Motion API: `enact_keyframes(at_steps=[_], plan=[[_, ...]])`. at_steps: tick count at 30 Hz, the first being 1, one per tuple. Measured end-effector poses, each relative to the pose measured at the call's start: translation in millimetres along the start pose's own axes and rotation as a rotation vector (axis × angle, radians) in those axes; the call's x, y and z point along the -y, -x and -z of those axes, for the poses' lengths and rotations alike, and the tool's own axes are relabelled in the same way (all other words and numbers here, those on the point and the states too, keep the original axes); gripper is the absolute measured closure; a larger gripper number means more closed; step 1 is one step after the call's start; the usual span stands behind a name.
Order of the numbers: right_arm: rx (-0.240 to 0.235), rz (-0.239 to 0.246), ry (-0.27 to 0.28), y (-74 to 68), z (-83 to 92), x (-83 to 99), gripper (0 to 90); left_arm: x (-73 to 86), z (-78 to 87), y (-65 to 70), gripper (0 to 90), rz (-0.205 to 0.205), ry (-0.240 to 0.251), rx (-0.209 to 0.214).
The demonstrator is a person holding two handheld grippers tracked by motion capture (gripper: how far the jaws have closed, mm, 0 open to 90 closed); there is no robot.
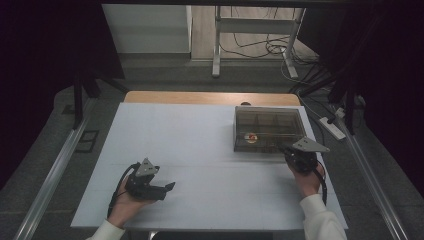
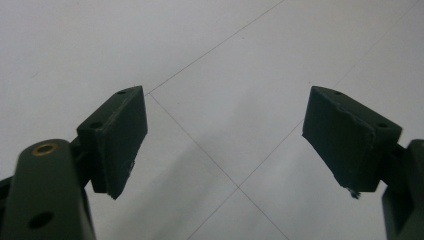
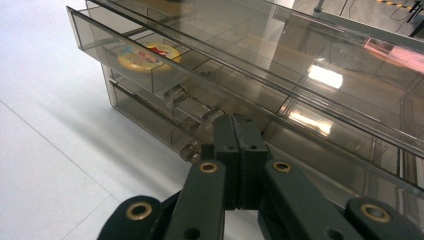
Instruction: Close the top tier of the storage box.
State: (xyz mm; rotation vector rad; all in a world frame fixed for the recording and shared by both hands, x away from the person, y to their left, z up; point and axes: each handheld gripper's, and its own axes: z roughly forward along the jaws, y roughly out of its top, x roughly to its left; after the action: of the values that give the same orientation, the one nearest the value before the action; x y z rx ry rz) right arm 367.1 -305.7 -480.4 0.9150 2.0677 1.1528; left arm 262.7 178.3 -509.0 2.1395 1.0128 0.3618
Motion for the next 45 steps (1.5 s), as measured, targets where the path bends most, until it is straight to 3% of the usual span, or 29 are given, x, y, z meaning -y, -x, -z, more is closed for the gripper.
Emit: enact_keyframes(at_steps=[27,45], plan=[[0.016,-0.009,0.002,7.2,-13.3,-3.3,89.2,1.0,-0.3,-0.6,18.5,0.003,-0.002,-0.003],[0.017,-0.016,-0.004,6.9,-11.3,-2.7,89.2,1.9,0.7,-1.6,18.4,0.006,0.003,-0.008]])
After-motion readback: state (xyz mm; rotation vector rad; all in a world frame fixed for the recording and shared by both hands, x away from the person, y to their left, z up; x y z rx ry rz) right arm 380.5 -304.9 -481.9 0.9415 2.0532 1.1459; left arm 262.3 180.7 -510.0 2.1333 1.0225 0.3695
